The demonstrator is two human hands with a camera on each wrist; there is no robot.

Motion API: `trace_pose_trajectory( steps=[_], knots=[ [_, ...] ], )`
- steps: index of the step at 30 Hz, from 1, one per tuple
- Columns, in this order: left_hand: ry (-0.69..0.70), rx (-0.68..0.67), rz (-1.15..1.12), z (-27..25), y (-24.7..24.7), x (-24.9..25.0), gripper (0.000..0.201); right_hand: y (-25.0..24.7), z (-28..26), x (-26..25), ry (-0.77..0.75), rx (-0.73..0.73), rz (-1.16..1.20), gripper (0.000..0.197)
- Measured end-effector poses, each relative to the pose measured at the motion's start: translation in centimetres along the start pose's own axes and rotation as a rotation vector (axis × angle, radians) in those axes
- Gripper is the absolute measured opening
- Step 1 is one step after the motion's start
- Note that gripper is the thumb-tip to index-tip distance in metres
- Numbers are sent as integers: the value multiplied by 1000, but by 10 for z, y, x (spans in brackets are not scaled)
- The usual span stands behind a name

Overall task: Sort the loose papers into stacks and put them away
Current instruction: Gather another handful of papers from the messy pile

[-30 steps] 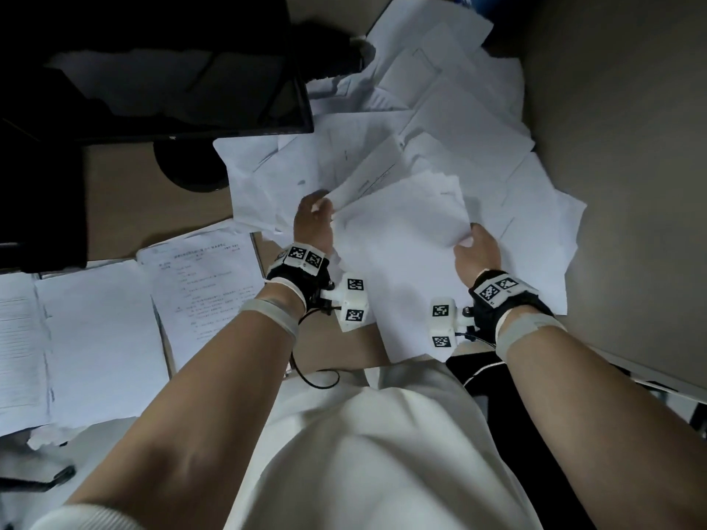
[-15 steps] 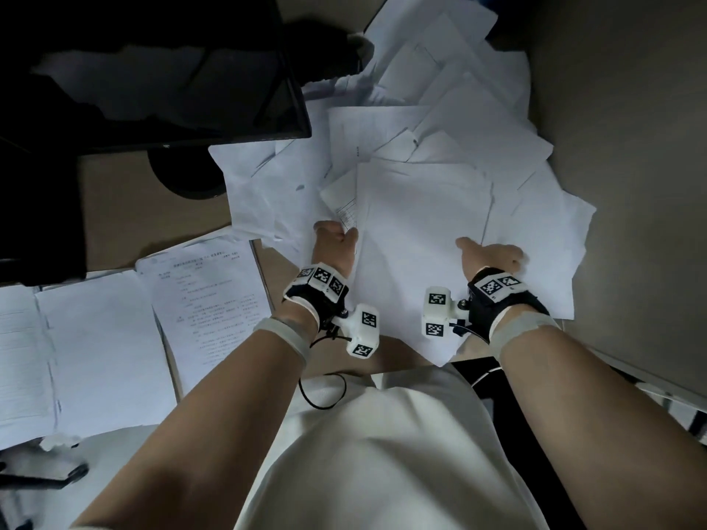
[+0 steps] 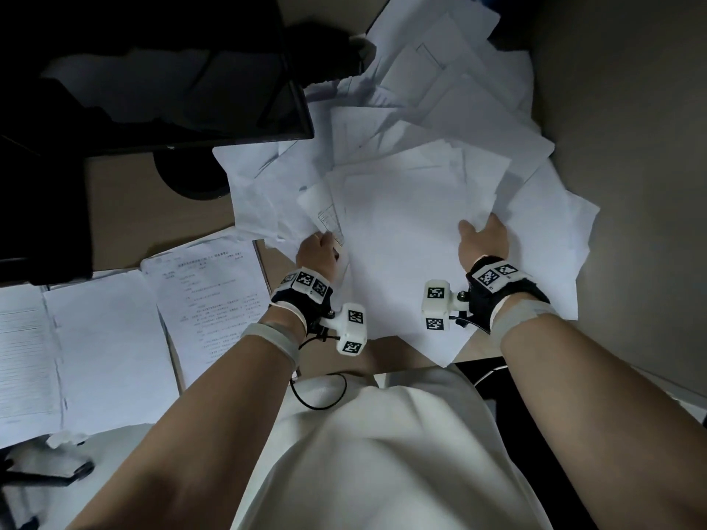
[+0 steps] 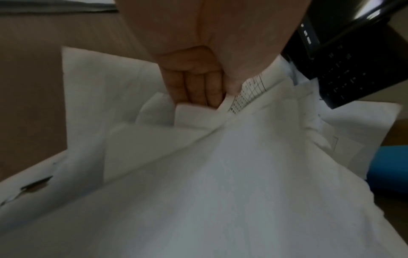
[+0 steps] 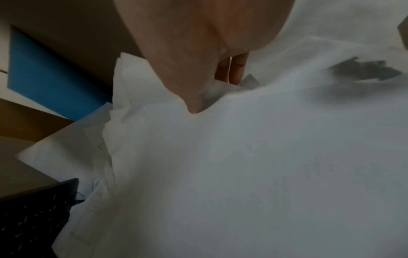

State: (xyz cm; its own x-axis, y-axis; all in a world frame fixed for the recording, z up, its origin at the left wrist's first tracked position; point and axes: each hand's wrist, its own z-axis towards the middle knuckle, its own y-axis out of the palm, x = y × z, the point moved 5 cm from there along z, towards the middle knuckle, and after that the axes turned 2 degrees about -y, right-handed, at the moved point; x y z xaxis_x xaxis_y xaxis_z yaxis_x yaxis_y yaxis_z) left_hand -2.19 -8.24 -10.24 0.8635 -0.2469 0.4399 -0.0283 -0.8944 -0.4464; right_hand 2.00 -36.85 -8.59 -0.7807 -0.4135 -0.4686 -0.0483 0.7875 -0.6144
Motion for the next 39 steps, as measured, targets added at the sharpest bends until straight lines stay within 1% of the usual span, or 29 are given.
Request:
trace_pose_trajectory(
  steps=[2,4,5,7,8,10,11,12,13,15,16,17,18,19,20,21,22,23,24,25,27,28,30,31,32,34,35,37,39],
  knots=[
    [-18,44,-126,26,0,-24,32,-6,-4,-1,-44,25,-23,42],
    [-17,68,-171,48,3,-40,23,-10,-8,0,-73,18,-76,43],
    [-24,70,-171,48,3,-39,18,-11,-10,0,-93,12,-94,42],
    [-14,63,-164,31,-3,-23,13,-6,-12,-3,-134,-26,-103,44],
    [-12,50,-154,27,-3,-20,16,-2,-13,-6,-157,-57,-92,45],
    [-27,45,-169,18,-7,-15,33,9,-15,-15,-194,-97,-50,41],
    [-47,25,-192,12,-9,-12,35,12,-15,-19,-199,-100,-7,39],
    [-68,7,-212,7,-13,-10,32,16,-15,-23,-191,-100,44,40],
    [-81,15,-218,-1,-19,-5,28,20,-15,-26,-182,-110,82,46],
    [-127,16,-332,-5,-25,-7,28,27,-14,-29,-149,-158,54,67],
    [-170,-2,-404,-7,-23,-9,33,29,-13,-28,-120,-179,-8,79],
    [-202,-26,-446,-2,-19,-15,45,31,-11,-26,-97,-198,-75,88],
    [-232,-47,-450,-1,-15,-19,69,34,-12,-24,-81,-227,-140,94],
    [-233,-72,-397,-4,-11,-19,92,38,-14,-24,-87,-277,-189,96],
    [-182,-113,-310,-9,-7,-14,98,44,-18,-25,-106,-342,-220,97],
    [-128,-134,-241,-14,-2,-7,92,49,-21,-26,-138,-406,-234,93],
    [-109,-153,-214,-21,3,-1,91,53,-27,-28,-155,-448,-244,88],
    [-103,-157,-205,-23,8,3,95,55,-29,-27,-174,-464,-249,85],
    [-92,-145,-188,-19,13,3,98,57,-28,-23,-173,-455,-250,84],
    [-74,-110,-171,-18,12,6,95,55,-27,-20,-156,-431,-230,86],
    [-39,-27,-137,-14,4,9,80,51,-28,-12,-91,-398,-162,84],
    [-39,-17,-116,-11,1,8,75,49,-32,-8,-63,-413,-143,75],
    [4,-43,-36,-12,0,11,73,46,-36,4,4,-466,-139,51],
    [45,-74,0,-15,2,17,73,43,-35,9,22,-440,-117,44],
    [91,-104,10,-15,6,23,71,38,-35,10,35,-374,-61,41],
    [173,-154,-9,-18,12,41,64,24,-32,12,71,-201,93,41],
    [210,-171,11,-19,15,53,62,16,-29,11,103,-126,149,44],
    [281,-180,154,-17,23,73,58,2,-22,8,162,-18,232,59],
    [367,-113,361,-10,29,89,55,-5,-10,7,184,28,213,70]
  ],
)
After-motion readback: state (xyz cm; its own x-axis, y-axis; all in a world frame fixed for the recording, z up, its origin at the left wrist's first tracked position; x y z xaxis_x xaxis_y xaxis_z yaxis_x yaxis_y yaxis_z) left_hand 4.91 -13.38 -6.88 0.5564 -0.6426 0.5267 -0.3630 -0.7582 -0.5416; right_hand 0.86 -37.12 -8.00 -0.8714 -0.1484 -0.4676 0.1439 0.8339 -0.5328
